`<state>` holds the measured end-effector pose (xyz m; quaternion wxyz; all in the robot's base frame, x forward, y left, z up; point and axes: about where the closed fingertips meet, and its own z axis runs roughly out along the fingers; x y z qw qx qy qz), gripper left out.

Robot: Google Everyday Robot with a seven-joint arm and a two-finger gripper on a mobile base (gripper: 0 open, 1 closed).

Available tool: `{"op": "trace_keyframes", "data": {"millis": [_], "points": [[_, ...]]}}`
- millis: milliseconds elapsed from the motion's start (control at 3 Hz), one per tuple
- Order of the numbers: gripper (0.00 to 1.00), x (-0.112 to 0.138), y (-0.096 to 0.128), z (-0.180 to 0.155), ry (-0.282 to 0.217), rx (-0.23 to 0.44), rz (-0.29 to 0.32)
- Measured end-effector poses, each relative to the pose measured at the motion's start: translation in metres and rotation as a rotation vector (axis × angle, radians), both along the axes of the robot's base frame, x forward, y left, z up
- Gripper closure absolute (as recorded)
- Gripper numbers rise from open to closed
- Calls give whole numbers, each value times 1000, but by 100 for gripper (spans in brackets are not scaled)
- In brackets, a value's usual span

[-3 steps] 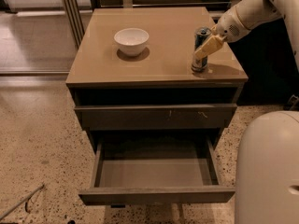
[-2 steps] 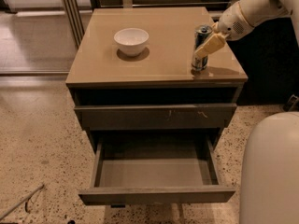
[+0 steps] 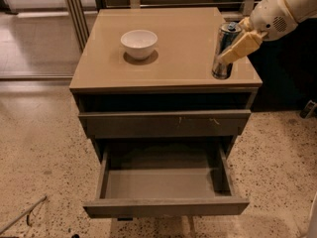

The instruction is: Place redbull can into middle drawer

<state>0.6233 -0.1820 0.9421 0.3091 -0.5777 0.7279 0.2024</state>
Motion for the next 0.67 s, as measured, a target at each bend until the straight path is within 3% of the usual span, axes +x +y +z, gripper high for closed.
{"op": "trace_keyframes", "data": {"millis": [333,667], "points": [[100,-58,-3,13,23,-4,-2],[100,-68,1,-4,65,-14,4]]}}
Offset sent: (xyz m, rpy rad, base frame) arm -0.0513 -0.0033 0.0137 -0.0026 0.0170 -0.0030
